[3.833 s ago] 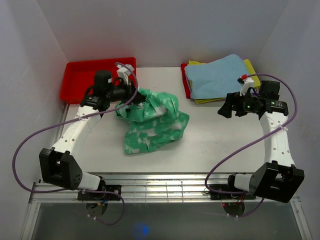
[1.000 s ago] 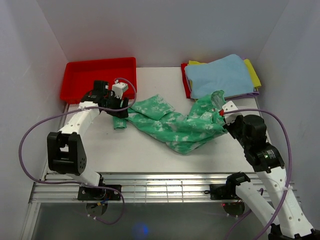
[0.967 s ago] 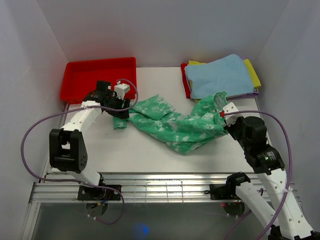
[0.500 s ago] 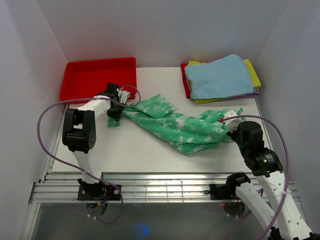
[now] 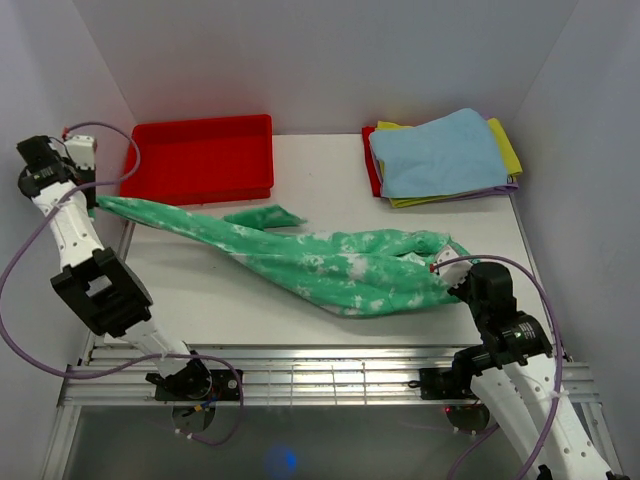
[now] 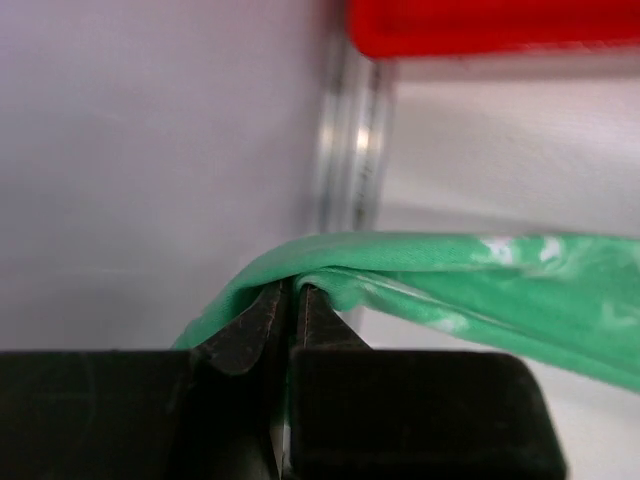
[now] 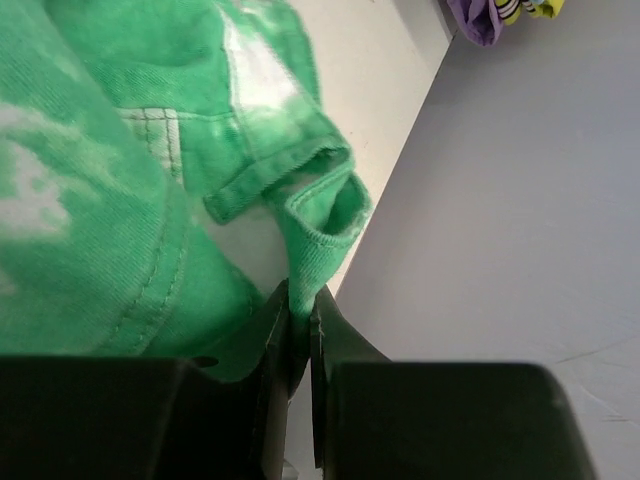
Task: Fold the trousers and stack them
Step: Flatten the trousers out
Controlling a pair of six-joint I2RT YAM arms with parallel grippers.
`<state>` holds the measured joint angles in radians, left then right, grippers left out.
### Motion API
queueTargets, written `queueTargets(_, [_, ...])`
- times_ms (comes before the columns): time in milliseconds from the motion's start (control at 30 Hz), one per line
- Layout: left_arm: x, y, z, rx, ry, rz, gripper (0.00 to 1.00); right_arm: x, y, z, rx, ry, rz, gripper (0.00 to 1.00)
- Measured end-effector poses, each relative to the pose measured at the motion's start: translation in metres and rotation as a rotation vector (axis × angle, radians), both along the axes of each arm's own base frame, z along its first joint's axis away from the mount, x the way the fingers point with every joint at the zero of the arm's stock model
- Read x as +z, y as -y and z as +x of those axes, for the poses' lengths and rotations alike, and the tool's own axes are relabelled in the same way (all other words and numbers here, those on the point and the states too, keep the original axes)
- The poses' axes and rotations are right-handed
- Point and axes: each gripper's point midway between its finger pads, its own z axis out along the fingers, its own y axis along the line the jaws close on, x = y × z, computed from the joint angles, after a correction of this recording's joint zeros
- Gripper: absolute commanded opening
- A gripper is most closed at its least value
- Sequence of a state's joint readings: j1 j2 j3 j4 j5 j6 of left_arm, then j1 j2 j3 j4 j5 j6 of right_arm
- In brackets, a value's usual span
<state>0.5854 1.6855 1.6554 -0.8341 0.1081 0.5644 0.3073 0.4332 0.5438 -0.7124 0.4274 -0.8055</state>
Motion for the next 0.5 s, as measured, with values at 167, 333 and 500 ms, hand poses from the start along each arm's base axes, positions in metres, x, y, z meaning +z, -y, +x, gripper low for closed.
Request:
queueTargets(167, [0.041, -0.066, 0.027, 0.086, 0.083, 0.032, 0.0, 0.003, -0.005, 0.003, 0.034, 0.022, 0.004, 0.08])
queueTargets(333, [0.046, -0.063, 0.037, 0.067, 0.081, 0.015, 0.0, 0.007, -0.006, 0.007, 0.052, 0.041, -0.004, 0.08])
queueTargets(500, [0.006, -0.03, 0.024, -0.01, 0.011, -0.088, 0.0, -0.003, 0.001, 0.003, 0.052, 0.023, -0.059, 0.08])
